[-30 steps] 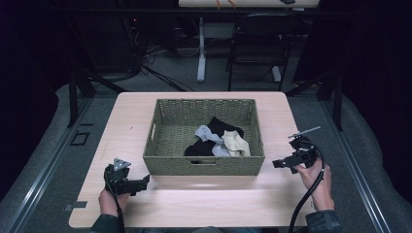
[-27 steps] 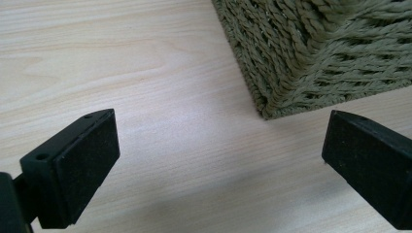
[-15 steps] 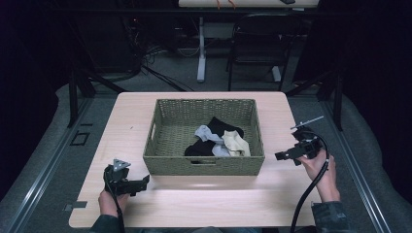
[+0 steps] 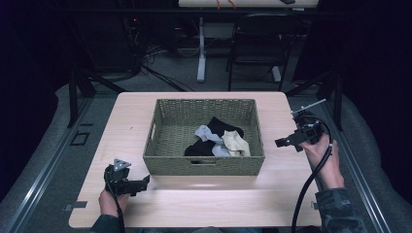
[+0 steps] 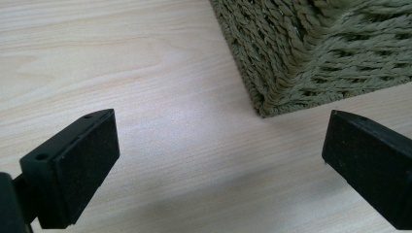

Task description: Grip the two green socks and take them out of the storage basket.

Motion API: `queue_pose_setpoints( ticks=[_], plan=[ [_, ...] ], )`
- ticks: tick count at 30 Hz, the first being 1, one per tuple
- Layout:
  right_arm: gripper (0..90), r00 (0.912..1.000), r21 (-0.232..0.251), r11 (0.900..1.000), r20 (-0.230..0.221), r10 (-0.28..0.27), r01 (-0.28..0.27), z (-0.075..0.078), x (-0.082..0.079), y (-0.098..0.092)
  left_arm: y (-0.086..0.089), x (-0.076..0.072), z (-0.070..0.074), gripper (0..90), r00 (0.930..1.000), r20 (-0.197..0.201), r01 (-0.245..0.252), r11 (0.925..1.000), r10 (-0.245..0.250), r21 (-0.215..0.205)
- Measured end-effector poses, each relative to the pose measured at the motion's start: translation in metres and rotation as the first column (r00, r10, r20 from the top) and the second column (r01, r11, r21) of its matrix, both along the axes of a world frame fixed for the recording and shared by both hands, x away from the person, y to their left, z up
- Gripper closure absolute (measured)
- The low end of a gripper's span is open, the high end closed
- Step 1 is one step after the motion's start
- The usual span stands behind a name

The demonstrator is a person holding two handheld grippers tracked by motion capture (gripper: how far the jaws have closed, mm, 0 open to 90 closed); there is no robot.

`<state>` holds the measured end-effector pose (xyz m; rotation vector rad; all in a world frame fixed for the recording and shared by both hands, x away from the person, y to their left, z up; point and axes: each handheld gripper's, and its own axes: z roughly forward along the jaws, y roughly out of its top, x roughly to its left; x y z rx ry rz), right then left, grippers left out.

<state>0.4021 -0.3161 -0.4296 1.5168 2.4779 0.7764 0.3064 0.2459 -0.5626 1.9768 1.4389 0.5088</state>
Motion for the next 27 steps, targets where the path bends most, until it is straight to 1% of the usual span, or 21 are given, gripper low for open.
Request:
queue_pose_setpoints(
  ticks=[1, 2, 3, 4, 6, 7, 10, 11, 12, 13, 15, 16, 17, 18, 19, 20, 22, 23, 24, 26, 27],
  plan=[
    [0.5, 1.0, 0.0, 1.0, 0.0, 0.0, 0.0, 0.0, 0.0, 0.0, 0.0, 0.0, 0.0, 0.0, 1.0, 0.0, 0.0, 1.0, 0.0, 0.0],
    [0.8, 0.9999, 0.005, 1.0, 0.005, 0.011, -0.011, 0.006, 0.002, 0.004, 0.0, 0.0, 0.0, 0.0, 1.0, 0.001, 0.001, 1.0, -0.001, -0.001],
    [0.8, 0.9999, 0.005, 1.0, 0.005, 0.011, -0.011, 0.006, 0.002, 0.004, 0.0, 0.0, 0.0, 0.0, 1.0, 0.001, 0.001, 1.0, -0.001, -0.001],
    [1.0, 0.9996, 0.009, 1.0, 0.015, 0.024, -0.024, 0.011, 0.005, 0.008, 0.0, 0.0, 0.0, 0.0, 1.0, 0.002, 0.003, 1.0, -0.003, -0.001],
    [1.1, 0.9994, 0.006, 0.999, 0.015, 0.032, -0.032, 0.013, 0.006, 0.01, -0.001, 0.0, 0.001, 0.0, 1.0, 0.002, 0.006, 1.0, -0.006, -0.002],
    [1.4, 0.999, 0.01, 0.999, 0.02, 0.039, -0.039, 0.017, 0.007, 0.013, -0.001, 0.0, 0.0, 0.0, 1.0, 0.002, 0.006, 1.0, -0.006, 0.0],
    [2.4, 0.997, -0.001, 0.997, 0.028, 0.072, -0.072, 0.03, 0.01, 0.025, -0.001, 0.0, 0.0, 0.0, 1.0, 0.002, 0.006, 1.0, -0.006, 0.0],
    [2.4, 0.997, -0.001, 0.997, 0.028, 0.072, -0.072, 0.03, 0.01, 0.025, -0.001, 0.0, 0.0, 0.0, 1.0, 0.002, 0.006, 1.0, -0.006, 0.0],
    [3.8, 0.9952, -0.01, 0.996, 0.036, 0.091, -0.09, 0.035, 0.012, 0.032, -0.001, 0.0, 0.0, 0.0, 1.0, 0.001, 0.006, 1.0, -0.006, -0.001],
    [3.8, 0.9952, -0.01, 0.996, 0.036, 0.091, -0.09, 0.035, 0.012, 0.032, -0.001, 0.0, 0.0, 0.0, 1.0, 0.001, 0.006, 1.0, -0.006, -0.001],
    [4.8, 0.9936, -0.011, 0.994, 0.032, 0.108, -0.108, 0.04, 0.014, 0.04, -0.001, 0.0, 0.0, 0.0, 1.0, 0.0, 0.005, 1.0, -0.005, -0.001],
    [5.2, 0.9923, -0.008, 0.993, 0.035, 0.119, -0.119, 0.043, 0.017, 0.048, -0.001, 0.0, 0.0, 0.0, 1.0, 0.001, 0.007, 1.0, -0.007, -0.001],
    [5.2, 0.9923, -0.008, 0.993, 0.035, 0.119, -0.119, 0.043, 0.017, 0.048, -0.001, 0.0, 0.0, 0.0, 1.0, 0.001, 0.007, 1.0, -0.007, 0.0],
    [5.6, 0.9904, -0.013, 0.991, 0.028, 0.136, -0.135, 0.045, 0.02, 0.057, -0.001, 0.0, 0.0, 0.0, 1.0, -0.001, 0.006, 1.0, -0.006, -0.001],
    [5.6, 0.9904, -0.013, 0.991, 0.028, 0.136, -0.135, 0.045, 0.02, 0.057, -0.001, 0.0, 0.0, 0.0, 1.0, -0.001, 0.006, 1.0, -0.006, -0.001],
    [6.0, 0.9878, -0.024, 0.988, 0.022, 0.154, -0.153, 0.047, 0.023, 0.067, -0.001, 0.0, 0.0, 0.0, 1.0, 0.001, 0.009, 1.0, -0.009, 0.0],
    [6.4, 0.9869, -0.021, 0.987, 0.022, 0.16, -0.16, 0.047, 0.024, 0.07, -0.001, 0.0, 0.0, 0.0, 1.0, 0.001, 0.009, 1.0, -0.009, 0.0],
    [6.4, 0.9845, -0.039, 0.984, 0.015, 0.175, -0.174, 0.049, 0.026, 0.076, -0.001, 0.0, 0.0, 0.0, 1.0, 0.001, 0.009, 1.0, -0.009, -0.001],
    [6.5, 0.9836, -0.032, 0.983, 0.017, 0.179, -0.179, 0.048, 0.027, 0.081, -0.001, 0.0, 0.0, 0.0, 1.0, 0.001, 0.009, 1.0, -0.009, 0.0],
    [6.7, 0.9804, -0.046, 0.979, -0.004, 0.197, -0.197, 0.047, 0.033, 0.093, -0.001, 0.0, 0.0, 0.0, 1.0, 0.001, 0.01, 1.0, -0.01, 0.0],
    [6.7, 0.9804, -0.046, 0.979, -0.004, 0.197, -0.197, 0.047, 0.033, 0.093, -0.001, 0.0, 0.0, 0.0, 1.0, 0.001, 0.009, 1.0, -0.009, 0.0]
  ],
)
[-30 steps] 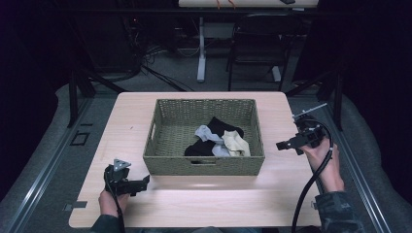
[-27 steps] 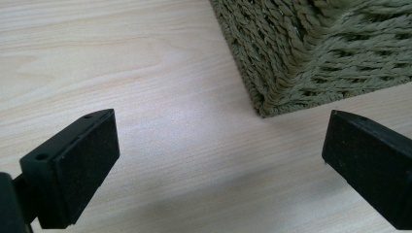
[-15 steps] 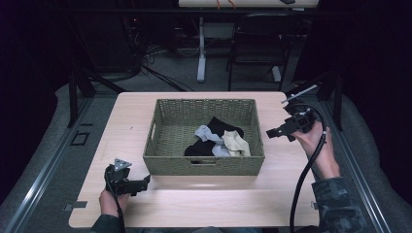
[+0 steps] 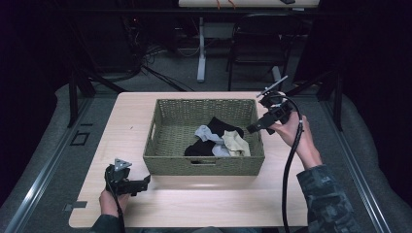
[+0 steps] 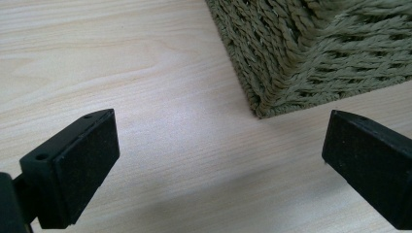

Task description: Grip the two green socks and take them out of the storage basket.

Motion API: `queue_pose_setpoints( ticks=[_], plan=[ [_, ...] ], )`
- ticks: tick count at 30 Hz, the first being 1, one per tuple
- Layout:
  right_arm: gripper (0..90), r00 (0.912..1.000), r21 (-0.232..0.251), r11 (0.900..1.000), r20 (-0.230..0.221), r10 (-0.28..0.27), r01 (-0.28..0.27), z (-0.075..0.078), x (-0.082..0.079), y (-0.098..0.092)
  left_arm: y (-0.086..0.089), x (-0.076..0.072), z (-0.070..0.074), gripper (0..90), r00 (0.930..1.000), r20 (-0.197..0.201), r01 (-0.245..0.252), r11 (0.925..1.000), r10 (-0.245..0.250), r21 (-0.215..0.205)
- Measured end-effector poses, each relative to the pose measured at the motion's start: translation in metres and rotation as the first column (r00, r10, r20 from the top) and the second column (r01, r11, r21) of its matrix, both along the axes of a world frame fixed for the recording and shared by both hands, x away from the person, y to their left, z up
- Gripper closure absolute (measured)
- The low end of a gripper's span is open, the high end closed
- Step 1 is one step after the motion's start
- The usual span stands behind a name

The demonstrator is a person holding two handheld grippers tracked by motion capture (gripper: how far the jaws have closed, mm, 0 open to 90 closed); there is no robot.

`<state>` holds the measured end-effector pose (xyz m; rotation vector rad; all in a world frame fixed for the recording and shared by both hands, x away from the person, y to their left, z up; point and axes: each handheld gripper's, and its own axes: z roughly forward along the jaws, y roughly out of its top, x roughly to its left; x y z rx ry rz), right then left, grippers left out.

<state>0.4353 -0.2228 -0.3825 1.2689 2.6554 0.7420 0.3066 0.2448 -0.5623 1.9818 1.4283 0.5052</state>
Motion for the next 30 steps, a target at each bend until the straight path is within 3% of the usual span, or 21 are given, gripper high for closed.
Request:
queue_pose_setpoints(
  ticks=[6, 14, 19, 24, 25, 30],
  plan=[
    [7.2, 0.9993, -0.028, 0.999, -0.032, 0.02, -0.021, -0.011, 0.011, 0.018, 0.0, 0.0, 0.0, 0.0, 1.0, 0.002, 0.0, 1.0, 0.0, -0.002],
    [14.3, 0.9972, -0.074, 0.996, -0.067, 0.033, -0.038, -0.034, 0.02, 0.039, 0.0, 0.0, 0.0, 0.0, 1.0, 0.002, -0.004, 1.0, 0.004, -0.004],
    [29.8, 0.996, -0.114, 0.993, -0.085, 0.028, -0.037, -0.052, 0.024, 0.051, 0.001, 0.0, 0.0, 0.0, 1.0, 0.004, -0.008, 1.0, 0.008, -0.005],
    [36.2, 0.996, -0.126, 0.992, -0.089, 0.007, -0.018, -0.064, 0.024, 0.058, 0.001, 0.0, 0.0, 0.0, 1.0, 0.005, -0.008, 0.9999, 0.008, -0.006],
    [39.0, 0.9948, -0.152, 0.988, -0.101, 0.004, -0.019, -0.07, 0.024, 0.06, 0.001, 0.0, 0.0, 0.0, 0.9999, 0.006, -0.009, 0.9999, 0.009, -0.006],
    [42.3, 0.9916, -0.162, 0.987, -0.125, -0.031, 0.01, -0.082, 0.025, 0.064, 0.001, 0.0, 0.001, 0.0, 0.9999, 0.006, -0.009, 0.9999, 0.009, -0.006]
  ],
)
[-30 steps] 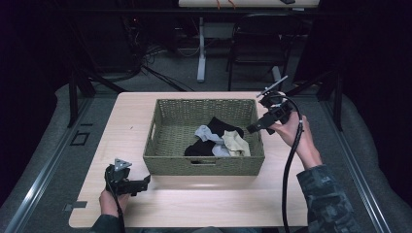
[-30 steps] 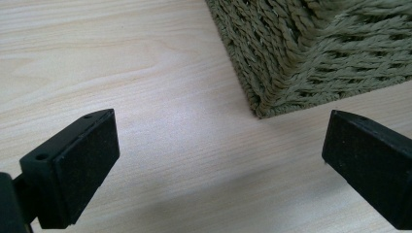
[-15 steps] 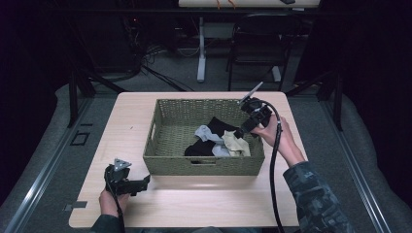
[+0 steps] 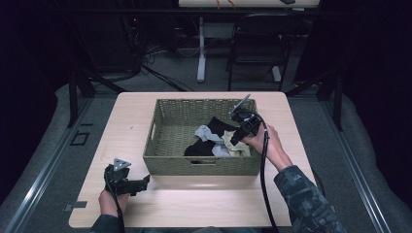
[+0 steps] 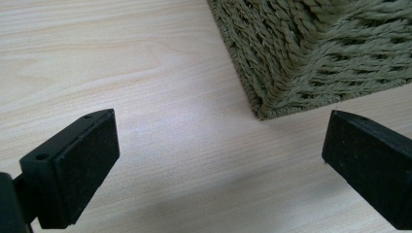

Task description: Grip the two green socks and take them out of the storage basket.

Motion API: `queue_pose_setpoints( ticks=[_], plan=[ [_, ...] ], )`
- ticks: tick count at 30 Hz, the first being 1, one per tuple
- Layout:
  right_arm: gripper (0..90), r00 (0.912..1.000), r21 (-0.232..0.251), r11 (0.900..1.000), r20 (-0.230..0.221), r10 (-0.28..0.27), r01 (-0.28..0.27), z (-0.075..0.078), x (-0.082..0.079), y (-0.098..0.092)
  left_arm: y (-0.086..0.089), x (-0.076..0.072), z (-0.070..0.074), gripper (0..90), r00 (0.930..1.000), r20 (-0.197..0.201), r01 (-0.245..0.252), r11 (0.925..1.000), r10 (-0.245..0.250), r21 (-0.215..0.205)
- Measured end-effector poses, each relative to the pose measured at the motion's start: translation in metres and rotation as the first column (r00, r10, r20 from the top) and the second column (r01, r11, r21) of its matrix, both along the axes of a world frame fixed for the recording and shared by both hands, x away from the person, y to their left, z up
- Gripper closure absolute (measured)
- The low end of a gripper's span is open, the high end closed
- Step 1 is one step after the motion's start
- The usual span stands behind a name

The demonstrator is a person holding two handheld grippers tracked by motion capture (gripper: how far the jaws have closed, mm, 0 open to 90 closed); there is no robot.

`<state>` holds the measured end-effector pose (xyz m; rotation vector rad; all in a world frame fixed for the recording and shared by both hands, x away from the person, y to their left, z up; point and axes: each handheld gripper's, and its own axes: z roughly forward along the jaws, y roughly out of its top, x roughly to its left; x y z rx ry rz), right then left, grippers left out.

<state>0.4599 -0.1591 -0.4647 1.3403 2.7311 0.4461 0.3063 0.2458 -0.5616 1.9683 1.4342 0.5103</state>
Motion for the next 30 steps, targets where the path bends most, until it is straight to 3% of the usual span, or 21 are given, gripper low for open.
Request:
queue_pose_setpoints(
  ticks=[7, 15, 22, 25, 26, 27, 29, 30],
  plan=[
    [45.8, 0.9994, -0.038, 0.999, -0.034, -0.006, 0.005, -0.011, 0.003, 0.002, 0.0, 0.0, 0.0, 0.0, 1.0, -0.002, 0.001, 1.0, -0.001, 0.0],
    [51.2, 0.9979, -0.059, 0.997, -0.037, -0.053, 0.051, -0.022, 0.003, 0.005, 0.0, 0.0, 0.0, 0.0, 1.0, -0.001, 0.001, 1.0, -0.001, 0.0],
    [52.6, 0.9933, -0.088, 0.993, -0.077, -0.086, 0.079, -0.031, 0.006, 0.009, 0.0, 0.0, 0.0, 0.0, 1.0, -0.001, 0.003, 1.0, -0.003, -0.002],
    [53.0, 0.9924, -0.103, 0.99, -0.072, -0.1, 0.093, -0.035, 0.007, 0.011, 0.0, 0.0, 0.0, 0.0, 1.0, 0.0, 0.003, 1.0, -0.003, -0.002],
    [55.0, 0.9932, -0.137, 0.988, -0.087, -0.077, 0.064, -0.033, 0.008, 0.01, 0.0, 0.0, 0.0, 0.0, 1.0, 0.0, 0.002, 1.0, -0.002, -0.002],
    [55.6, 0.9909, -0.111, 0.989, -0.078, -0.11, 0.101, -0.036, 0.007, 0.012, 0.0, 0.0, 0.0, 0.0, 1.0, 0.0, 0.002, 1.0, -0.002, -0.002],
    [67.7, 0.9898, -0.148, 0.985, -0.099, -0.103, 0.087, -0.036, 0.008, 0.011, 0.0, 0.0, 0.0, 0.0, 1.0, 0.0, 0.003, 1.0, -0.003, -0.002],
    [67.7, 0.9898, -0.148, 0.985, -0.099, -0.103, 0.087, -0.036, 0.008, 0.011, 0.0, 0.0, 0.0, 0.0, 1.0, 0.0, 0.003, 1.0, -0.003, -0.002]
  ],
)
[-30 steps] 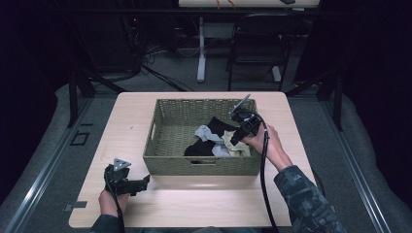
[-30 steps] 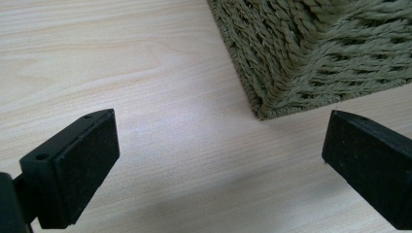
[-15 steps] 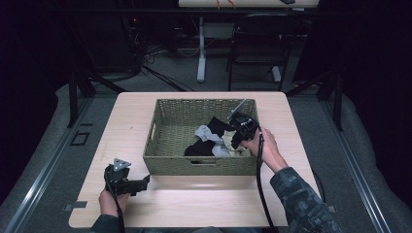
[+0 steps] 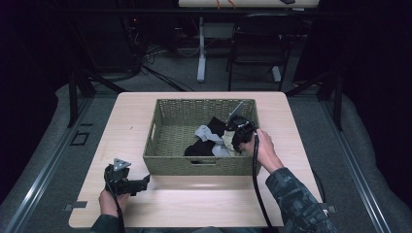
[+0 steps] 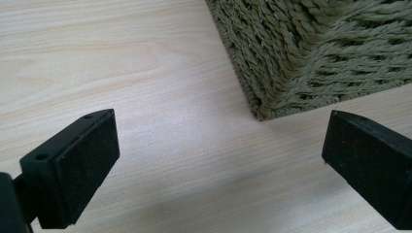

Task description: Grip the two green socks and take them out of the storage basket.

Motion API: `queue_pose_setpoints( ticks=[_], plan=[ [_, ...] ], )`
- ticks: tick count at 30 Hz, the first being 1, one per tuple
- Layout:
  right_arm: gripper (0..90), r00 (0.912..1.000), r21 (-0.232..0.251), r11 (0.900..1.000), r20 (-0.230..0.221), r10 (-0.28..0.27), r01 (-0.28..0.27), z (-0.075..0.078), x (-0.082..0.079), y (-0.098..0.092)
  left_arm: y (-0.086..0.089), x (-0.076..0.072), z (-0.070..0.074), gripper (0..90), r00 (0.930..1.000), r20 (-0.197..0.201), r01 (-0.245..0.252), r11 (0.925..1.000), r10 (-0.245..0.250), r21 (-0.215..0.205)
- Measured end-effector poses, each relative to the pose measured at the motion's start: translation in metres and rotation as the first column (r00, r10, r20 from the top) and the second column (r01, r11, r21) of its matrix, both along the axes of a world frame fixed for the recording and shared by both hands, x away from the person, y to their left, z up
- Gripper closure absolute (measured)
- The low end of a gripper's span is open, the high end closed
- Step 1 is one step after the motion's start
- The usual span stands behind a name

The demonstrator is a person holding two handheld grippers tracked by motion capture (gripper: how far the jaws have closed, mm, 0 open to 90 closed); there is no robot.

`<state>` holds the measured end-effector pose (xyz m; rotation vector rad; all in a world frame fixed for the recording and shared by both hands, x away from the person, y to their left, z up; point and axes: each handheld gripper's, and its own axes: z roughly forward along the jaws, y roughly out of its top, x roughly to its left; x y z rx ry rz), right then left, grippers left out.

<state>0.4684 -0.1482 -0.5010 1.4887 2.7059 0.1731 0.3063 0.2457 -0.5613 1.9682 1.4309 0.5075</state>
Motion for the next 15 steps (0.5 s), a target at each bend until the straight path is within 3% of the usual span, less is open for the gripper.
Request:
queue_pose_setpoints(
  ticks=[2, 4, 6, 8, 15],
  plan=[
    [80.7, 1.0, 0.007, 1.0, -0.007, -0.007, 0.007, 0.0, 0.0, -0.001, 0.0, 0.0, 0.0, 0.0, 1.0, 0.001, 0.001, 1.0, -0.001, -0.001],
    [86.5, 0.9998, 0.012, 1.0, -0.018, -0.002, 0.003, 0.001, 0.0, -0.002, 0.0, 0.0, 0.0, 0.0, 1.0, 0.001, -0.001, 1.0, 0.001, 0.0],
    [86.9, 0.9995, 0.006, 1.0, -0.029, 0.008, -0.008, 0.003, 0.001, -0.004, 0.0, 0.0, 0.0, 0.0, 1.0, 0.0, -0.002, 1.0, 0.002, 0.001],
    [87.1, 0.9999, 0.031, 0.999, -0.01, -0.01, 0.01, 0.005, -0.001, -0.005, 0.0, 0.0, 0.0, 0.0, 1.0, 0.001, -0.001, 1.0, 0.001, -0.001],
    [87.0, 0.9996, 0.046, 0.999, 0.025, 0.012, -0.013, 0.029, -0.003, -0.006, 0.0, 0.0, 0.0, 0.0, 1.0, 0.001, -0.001, 1.0, 0.001, -0.001]
  ],
)
